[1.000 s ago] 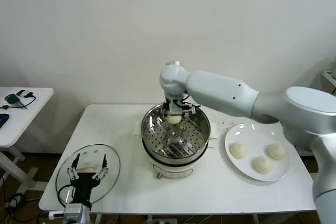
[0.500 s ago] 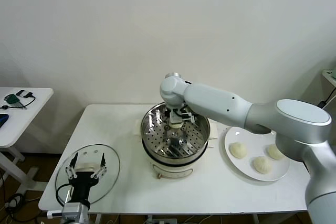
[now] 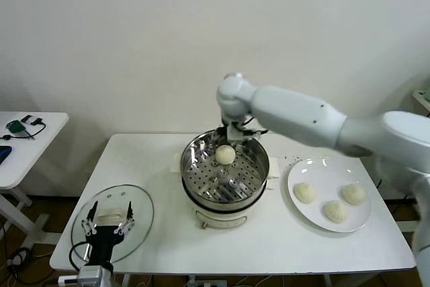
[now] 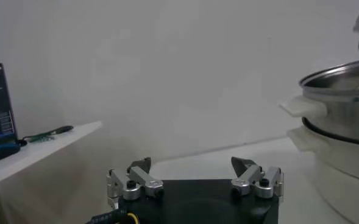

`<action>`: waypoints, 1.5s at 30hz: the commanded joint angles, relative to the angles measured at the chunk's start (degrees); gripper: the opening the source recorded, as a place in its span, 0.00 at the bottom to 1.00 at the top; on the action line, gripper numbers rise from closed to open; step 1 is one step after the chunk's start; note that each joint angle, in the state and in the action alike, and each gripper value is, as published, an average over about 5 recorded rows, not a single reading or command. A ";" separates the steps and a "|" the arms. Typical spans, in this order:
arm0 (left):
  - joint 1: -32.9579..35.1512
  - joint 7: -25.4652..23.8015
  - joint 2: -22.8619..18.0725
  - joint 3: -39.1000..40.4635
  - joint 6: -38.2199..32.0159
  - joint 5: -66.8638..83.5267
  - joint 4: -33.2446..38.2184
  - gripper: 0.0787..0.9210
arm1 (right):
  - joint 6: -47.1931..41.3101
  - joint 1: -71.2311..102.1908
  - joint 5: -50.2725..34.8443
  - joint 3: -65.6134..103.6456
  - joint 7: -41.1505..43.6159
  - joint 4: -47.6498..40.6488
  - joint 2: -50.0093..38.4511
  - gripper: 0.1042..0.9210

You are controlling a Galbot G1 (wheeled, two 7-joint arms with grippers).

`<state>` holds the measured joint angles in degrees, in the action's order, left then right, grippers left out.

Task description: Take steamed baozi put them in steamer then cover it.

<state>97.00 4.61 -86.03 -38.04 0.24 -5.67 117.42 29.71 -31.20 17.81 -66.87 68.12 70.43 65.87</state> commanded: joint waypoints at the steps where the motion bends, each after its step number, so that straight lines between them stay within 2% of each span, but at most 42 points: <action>1: 0.30 0.07 -0.05 0.07 -0.03 -0.14 0.14 0.88 | -16.44 -14.20 -29.10 -14.23 -9.22 3.70 -14.40 0.88; 6: 0.56 0.21 0.20 0.24 0.04 0.26 0.43 0.88 | -36.97 -15.20 -40.03 -17.74 -7.97 6.57 -21.92 0.88; 10: 0.43 0.13 0.59 0.26 0.02 0.78 0.54 0.88 | -45.03 -11.75 -44.16 -17.91 -7.49 6.92 -27.42 0.88; 14: 0.39 0.12 0.98 0.01 0.03 1.41 0.87 0.88 | -46.63 -4.92 -44.34 -15.63 -6.96 5.34 -30.70 0.88; 18: 0.57 0.10 1.15 -0.16 0.00 1.79 0.93 0.88 | -47.51 5.78 -39.99 -8.13 -5.73 3.59 -32.24 0.88; 29: 0.25 0.14 0.87 -0.43 0.14 1.75 1.09 0.88 | -47.58 27.13 -27.69 8.34 -6.59 -3.41 -29.25 0.88; 34: 0.45 0.15 0.52 -0.42 -0.06 1.70 0.88 0.88 | -46.50 29.97 -25.47 12.28 -6.59 -8.09 -26.76 0.88; 45: 0.51 0.19 0.27 -0.65 -0.11 1.66 0.58 0.88 | -45.50 29.82 -23.39 12.76 -5.64 -12.05 -23.36 0.88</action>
<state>97.53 4.80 -85.69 -38.69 0.08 -4.05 118.08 -15.27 -5.83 -8.05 -57.76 62.33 62.37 40.86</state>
